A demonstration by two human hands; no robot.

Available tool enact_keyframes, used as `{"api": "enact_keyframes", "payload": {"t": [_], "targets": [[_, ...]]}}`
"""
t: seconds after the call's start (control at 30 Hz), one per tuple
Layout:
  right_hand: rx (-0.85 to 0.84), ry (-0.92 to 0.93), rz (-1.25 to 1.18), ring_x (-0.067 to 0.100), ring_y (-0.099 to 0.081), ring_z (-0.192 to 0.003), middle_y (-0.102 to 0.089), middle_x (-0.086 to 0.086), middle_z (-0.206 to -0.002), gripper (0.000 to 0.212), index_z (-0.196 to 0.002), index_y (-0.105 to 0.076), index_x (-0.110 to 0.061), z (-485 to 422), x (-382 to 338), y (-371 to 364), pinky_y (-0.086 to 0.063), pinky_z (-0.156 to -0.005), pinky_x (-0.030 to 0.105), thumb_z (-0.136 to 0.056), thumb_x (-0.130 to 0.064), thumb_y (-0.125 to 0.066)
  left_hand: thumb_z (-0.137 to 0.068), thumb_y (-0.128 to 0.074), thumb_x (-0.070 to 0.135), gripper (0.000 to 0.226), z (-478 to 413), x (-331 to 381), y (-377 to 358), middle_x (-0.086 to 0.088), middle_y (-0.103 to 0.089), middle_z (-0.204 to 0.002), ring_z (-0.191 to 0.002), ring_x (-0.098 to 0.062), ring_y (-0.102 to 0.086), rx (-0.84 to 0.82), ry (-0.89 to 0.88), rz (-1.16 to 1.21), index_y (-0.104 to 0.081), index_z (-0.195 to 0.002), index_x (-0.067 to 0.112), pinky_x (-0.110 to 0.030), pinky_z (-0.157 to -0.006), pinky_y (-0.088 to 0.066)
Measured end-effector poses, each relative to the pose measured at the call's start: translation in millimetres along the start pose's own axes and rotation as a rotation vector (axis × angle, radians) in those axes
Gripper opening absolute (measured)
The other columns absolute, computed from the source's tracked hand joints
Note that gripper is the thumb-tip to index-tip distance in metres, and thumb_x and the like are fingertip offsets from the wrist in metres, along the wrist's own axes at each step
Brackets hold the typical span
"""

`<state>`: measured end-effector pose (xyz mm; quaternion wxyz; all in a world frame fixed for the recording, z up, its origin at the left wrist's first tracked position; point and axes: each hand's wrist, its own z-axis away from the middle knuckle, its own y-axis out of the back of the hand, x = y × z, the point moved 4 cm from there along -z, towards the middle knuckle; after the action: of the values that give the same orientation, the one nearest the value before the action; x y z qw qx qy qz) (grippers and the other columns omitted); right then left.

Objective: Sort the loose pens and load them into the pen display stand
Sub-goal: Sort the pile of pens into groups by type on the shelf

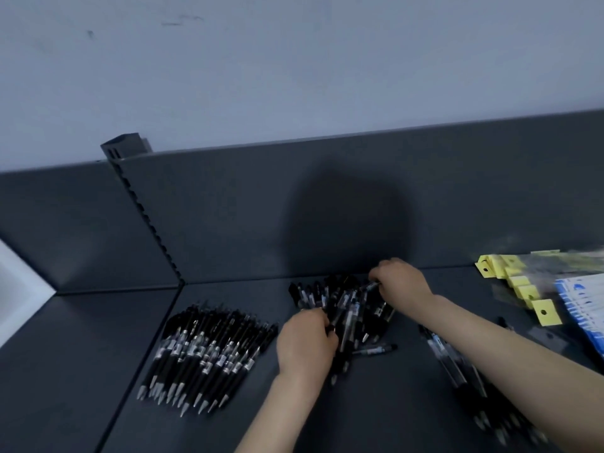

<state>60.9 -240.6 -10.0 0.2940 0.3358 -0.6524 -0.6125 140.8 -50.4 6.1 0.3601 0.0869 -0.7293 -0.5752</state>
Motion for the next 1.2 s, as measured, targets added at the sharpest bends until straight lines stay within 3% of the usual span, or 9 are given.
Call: {"api": "enact_keyframes", "payload": {"t": [0.13,0.27,0.37,0.47,0.6,0.83,0.93,1.07,1.2], "targets": [[0.059,-0.012,-0.051,0.025,-0.053,-0.105,-0.063,0.001,-0.108,0.041,-0.114,-0.066,-0.025,6.0,5.0,3.4,-0.052,-0.077,0.037,-0.086,-0.001,-0.048,-0.088,-0.056,0.025,0.018,0.0,-5.8,-1.0,0.006,-0.067,-0.097,-0.091,-0.014,-0.062,-0.013,0.013,0.058,-0.067,-0.103,0.023,-0.028,-0.072,-0.05],[0.214,-0.06,-0.197,0.024,-0.057,-0.104,-0.066,-0.001,-0.105,0.031,-0.113,-0.068,-0.023,21.7,7.2,22.4,-0.053,-0.077,0.036,-0.09,-0.009,-0.053,-0.086,-0.06,0.031,0.012,3.0,-15.7,-2.9,0.014,-0.064,-0.081,-0.081,-0.007,-0.062,-0.081,0.068,0.233,-0.066,-0.097,0.029,-0.025,-0.069,-0.05],[0.347,-0.14,-0.388,0.024,-0.062,-0.093,-0.069,0.0,-0.095,0.025,-0.106,-0.071,-0.019,41.6,5.3,41.5,-0.052,-0.072,0.035,-0.085,-0.008,-0.063,-0.082,-0.066,0.03,0.006,5.8,-21.9,-4.5,0.012,-0.065,-0.073,-0.071,-0.01,-0.064,-0.14,0.11,0.461,-0.068,-0.087,0.029,-0.036,-0.073,-0.058],[0.4,-0.229,-0.505,0.022,-0.064,-0.084,-0.069,0.001,-0.089,0.022,-0.103,-0.072,-0.017,67.0,3.8,55.3,-0.051,-0.073,0.034,-0.083,-0.008,-0.068,-0.08,-0.069,0.025,0.004,12.3,-22.1,-4.6,0.01,-0.067,-0.068,-0.067,-0.011,-0.065,-0.153,0.13,0.609,-0.068,-0.083,0.028,-0.045,-0.072,-0.059],[0.44,-0.394,-0.668,0.013,-0.06,-0.076,-0.065,-0.007,-0.079,0.021,-0.103,-0.073,-0.015,107.0,13.8,63.0,-0.044,-0.074,0.026,-0.083,-0.01,-0.069,-0.081,-0.07,0.01,0.009,23.6,-7.4,-9.1,0.01,-0.062,-0.055,-0.052,-0.01,-0.059,-0.235,0.124,0.78,-0.065,-0.082,0.018,-0.038,-0.063,-0.057],[0.446,-0.585,-0.7,0.008,-0.058,-0.069,-0.065,-0.01,-0.075,0.024,-0.107,-0.072,-0.015,173.5,43.9,70.0,-0.041,-0.073,0.025,-0.084,-0.012,-0.069,-0.083,-0.069,0.004,0.009,42.5,38.7,-37.4,-0.004,-0.058,-0.073,-0.058,-0.012,-0.056,-0.472,0.091,0.904,-0.062,-0.086,0.01,-0.025,-0.056,-0.053],[0.418,-0.647,-0.66,0.001,-0.059,-0.071,-0.065,-0.012,-0.073,0.024,-0.105,-0.073,-0.015,195.2,54.8,66.0,-0.04,-0.067,0.015,-0.081,-0.016,-0.073,-0.084,-0.07,0.005,0.011,51.4,63.8,-52.1,-0.004,-0.057,-0.075,-0.058,-0.011,-0.057,-0.563,0.093,0.916,-0.062,-0.088,0.011,-0.024,-0.057,-0.056],[0.313,-0.702,-0.585,0.014,-0.062,-0.078,-0.068,-0.001,-0.081,0.03,-0.107,-0.072,-0.013,212.4,64.2,55.4,-0.043,-0.077,0.022,-0.078,-0.021,-0.076,-0.084,-0.072,0.007,0.013,58.8,89.1,-69.1,-0.003,-0.058,-0.071,-0.054,-0.008,-0.06,-0.635,0.067,0.915,-0.062,-0.091,0.01,-0.029,-0.062,-0.059],[0.205,-0.707,-0.498,0.013,-0.06,-0.079,-0.062,-0.005,-0.078,0.036,-0.112,-0.07,-0.018,215.7,65.4,47.5,-0.046,-0.079,0.025,-0.078,-0.027,-0.076,-0.084,-0.071,0.007,0.013,61.3,107.3,-79.6,-0.003,-0.058,-0.072,-0.052,-0.006,-0.059,-0.656,0.086,0.922,-0.062,-0.093,0.007,-0.029,-0.061,-0.06]]}}
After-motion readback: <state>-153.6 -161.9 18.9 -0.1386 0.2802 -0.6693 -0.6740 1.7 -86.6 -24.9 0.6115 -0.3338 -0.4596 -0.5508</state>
